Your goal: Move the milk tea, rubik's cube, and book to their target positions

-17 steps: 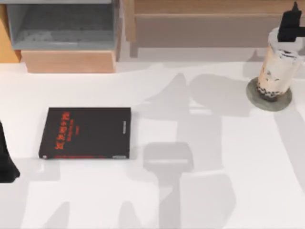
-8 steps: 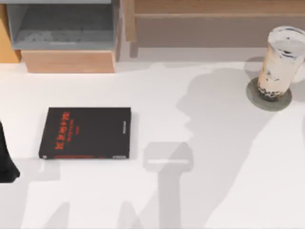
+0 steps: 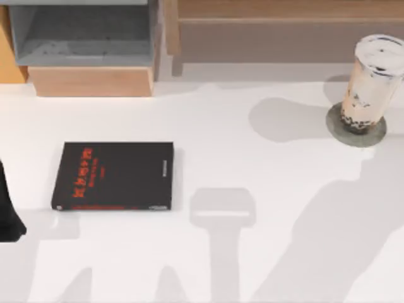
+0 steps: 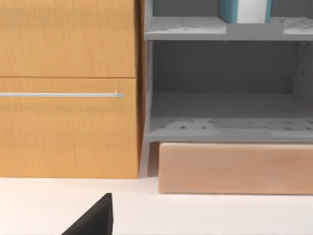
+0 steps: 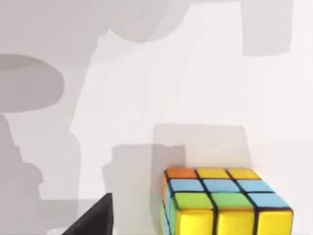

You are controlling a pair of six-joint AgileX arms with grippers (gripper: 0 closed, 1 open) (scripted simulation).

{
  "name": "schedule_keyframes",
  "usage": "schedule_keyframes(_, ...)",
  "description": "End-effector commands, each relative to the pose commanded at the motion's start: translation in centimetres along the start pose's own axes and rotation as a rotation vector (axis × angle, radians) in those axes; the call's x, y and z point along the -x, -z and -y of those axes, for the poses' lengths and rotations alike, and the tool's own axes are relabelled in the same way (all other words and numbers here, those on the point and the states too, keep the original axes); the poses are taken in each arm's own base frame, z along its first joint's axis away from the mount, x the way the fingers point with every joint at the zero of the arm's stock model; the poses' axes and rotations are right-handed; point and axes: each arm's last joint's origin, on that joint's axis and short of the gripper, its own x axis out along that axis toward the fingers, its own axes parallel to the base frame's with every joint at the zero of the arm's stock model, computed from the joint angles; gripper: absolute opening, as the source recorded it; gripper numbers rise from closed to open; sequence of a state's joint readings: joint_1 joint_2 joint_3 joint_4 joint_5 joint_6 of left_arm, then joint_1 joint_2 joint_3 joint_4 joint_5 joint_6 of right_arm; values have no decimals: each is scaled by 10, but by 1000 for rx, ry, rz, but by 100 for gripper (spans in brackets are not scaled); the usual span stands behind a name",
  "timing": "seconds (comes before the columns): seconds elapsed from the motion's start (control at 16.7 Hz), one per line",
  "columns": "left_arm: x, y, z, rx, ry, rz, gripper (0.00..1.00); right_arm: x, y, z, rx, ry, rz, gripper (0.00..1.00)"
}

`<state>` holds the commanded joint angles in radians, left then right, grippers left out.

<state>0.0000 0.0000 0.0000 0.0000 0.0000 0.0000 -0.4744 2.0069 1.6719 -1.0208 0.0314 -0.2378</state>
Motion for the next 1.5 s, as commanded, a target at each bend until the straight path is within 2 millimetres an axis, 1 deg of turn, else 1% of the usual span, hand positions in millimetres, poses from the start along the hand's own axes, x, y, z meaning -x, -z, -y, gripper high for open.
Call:
schedule_keyframes(0.18,0,0,0,0,0,0,100,-7,17,13,-35,-54,-152,100)
schedule_keyframes(0.3,0,0,0,0,0,0,100,-10,24,17,-48,-72,-199,100)
schedule_keyframes(0.66,0,0,0,0,0,0,100,-10,24,16,-45,-72,-199,100)
schedule_keyframes(0.78,0,0,0,0,0,0,100,-19,26,16,-48,-74,-203,100)
schedule_keyframes(1.14,0,0,0,0,0,0,100,-64,35,13,-49,-74,-204,100)
schedule_keyframes(1.26,0,0,0,0,0,0,100,-69,37,13,-49,-74,-204,100)
schedule_keyframes(1.44,0,0,0,0,0,0,100,-69,37,13,-49,-74,-204,100)
schedule_keyframes(1.5,0,0,0,0,0,0,100,-69,37,13,-49,-74,-204,92)
